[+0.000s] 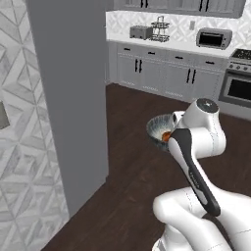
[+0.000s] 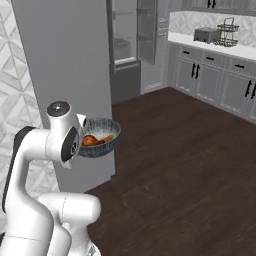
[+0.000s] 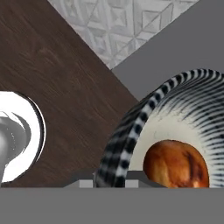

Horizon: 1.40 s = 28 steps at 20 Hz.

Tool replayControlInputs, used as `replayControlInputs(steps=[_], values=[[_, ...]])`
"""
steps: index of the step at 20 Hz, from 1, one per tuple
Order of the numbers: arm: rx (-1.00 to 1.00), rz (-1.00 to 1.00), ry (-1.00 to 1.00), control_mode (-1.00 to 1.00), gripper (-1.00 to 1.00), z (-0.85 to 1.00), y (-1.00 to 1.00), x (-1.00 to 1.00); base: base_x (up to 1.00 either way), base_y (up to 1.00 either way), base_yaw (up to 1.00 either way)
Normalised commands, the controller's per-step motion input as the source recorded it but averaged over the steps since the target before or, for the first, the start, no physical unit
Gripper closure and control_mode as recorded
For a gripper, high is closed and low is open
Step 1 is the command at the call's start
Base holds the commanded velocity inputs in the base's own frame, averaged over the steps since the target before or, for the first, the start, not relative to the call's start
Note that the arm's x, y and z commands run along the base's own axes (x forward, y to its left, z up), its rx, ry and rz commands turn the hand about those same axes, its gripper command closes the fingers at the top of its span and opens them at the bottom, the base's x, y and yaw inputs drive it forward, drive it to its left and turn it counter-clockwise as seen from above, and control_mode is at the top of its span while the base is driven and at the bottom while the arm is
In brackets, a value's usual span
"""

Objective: Pick the chicken drumstick and carrot from their plates and place them in the bowl. Then put the bowl in the fridge.

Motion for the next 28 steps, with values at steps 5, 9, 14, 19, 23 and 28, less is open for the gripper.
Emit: replayControlInputs(steps=[5,9,14,19,23,28], values=[[0.00,0.00,0.00,1.00,1.00,0.00,0.00,0.00,1.00,0.37,-0.06],[0.00,0.00,0.00,1.00,1.00,0.00,0.00,0.00,1.00,-0.15,-0.14],[0.00,0.00,0.00,1.00,1.00,0.00,0.00,0.00,1.00,-0.33,-0.13],[0.00,0.00,0.00,1.00,1.00,0.00,0.00,0.00,1.00,-0.22,-0.01],[0.00,0.00,0.00,1.00,1.00,0.00,0.00,0.00,1.00,-0.35,0.07],[0.00,0.00,0.00,1.00,1.00,0.00,0.00,0.00,1.00,-0.45,0.15]])
